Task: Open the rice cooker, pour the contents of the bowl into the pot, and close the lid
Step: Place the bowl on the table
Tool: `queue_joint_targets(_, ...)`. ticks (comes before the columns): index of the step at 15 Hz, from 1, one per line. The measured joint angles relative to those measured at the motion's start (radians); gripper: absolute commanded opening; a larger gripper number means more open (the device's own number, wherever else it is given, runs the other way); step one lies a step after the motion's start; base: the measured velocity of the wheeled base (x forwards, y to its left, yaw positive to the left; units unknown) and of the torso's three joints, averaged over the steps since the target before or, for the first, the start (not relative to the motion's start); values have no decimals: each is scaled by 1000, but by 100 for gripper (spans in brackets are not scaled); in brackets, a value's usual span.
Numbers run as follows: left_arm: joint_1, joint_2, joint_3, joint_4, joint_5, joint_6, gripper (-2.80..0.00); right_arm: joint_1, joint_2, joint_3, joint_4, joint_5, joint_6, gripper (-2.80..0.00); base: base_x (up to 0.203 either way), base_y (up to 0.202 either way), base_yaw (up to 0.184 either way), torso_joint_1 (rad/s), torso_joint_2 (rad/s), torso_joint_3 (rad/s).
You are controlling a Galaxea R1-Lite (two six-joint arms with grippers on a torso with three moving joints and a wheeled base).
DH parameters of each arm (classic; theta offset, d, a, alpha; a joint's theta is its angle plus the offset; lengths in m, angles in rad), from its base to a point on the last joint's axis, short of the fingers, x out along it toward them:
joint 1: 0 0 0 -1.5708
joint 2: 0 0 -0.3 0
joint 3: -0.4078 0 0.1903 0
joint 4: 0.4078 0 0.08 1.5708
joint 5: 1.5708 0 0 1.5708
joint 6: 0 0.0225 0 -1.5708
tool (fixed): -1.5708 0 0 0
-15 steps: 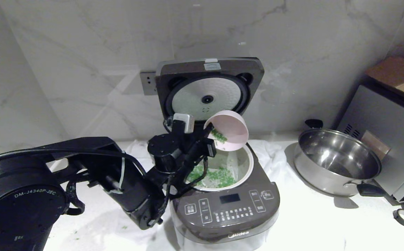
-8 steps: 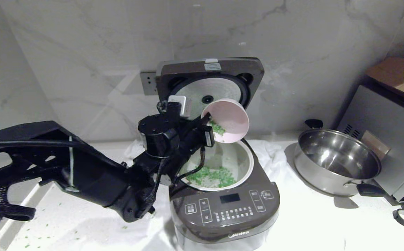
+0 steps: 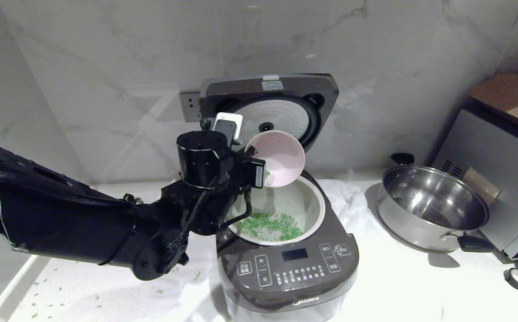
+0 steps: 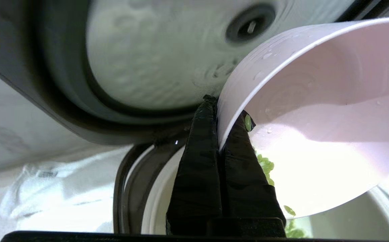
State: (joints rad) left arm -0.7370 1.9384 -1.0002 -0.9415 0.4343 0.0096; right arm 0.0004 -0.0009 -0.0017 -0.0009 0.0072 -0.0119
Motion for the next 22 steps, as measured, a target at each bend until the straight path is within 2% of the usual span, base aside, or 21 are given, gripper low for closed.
queue_joint_targets(4,-2,-42,27,14,-11,-13,-280,0,0,0,0,0,0,-280,0,0,0,0,0,0)
queue_joint_targets(6,0,-79,64,59,-22,-40,-280,0,0,0,0,0,0,-280,0,0,0,0,0,0)
queue_joint_targets(9,7,-164,112,206,-106,-143,-280,0,0,0,1,0,0,-280,0,0,0,0,0,0)
queue_joint_targets(11,18,-235,125,355,-192,-246,-280,0,0,0,0,0,0,-280,0,0,0,0,0,0)
queue_joint_targets(12,26,-267,131,424,-219,-276,-280,0,0,0,0,0,0,-280,0,0,0,0,0,0)
queue_joint_targets(19,124,-461,193,811,-238,-288,-280,0,0,0,0,0,0,-280,0,0,0,0,0,0)
queue_joint_targets(22,212,-533,236,889,-284,-289,-280,0,0,0,0,0,0,-280,0,0,0,0,0,0)
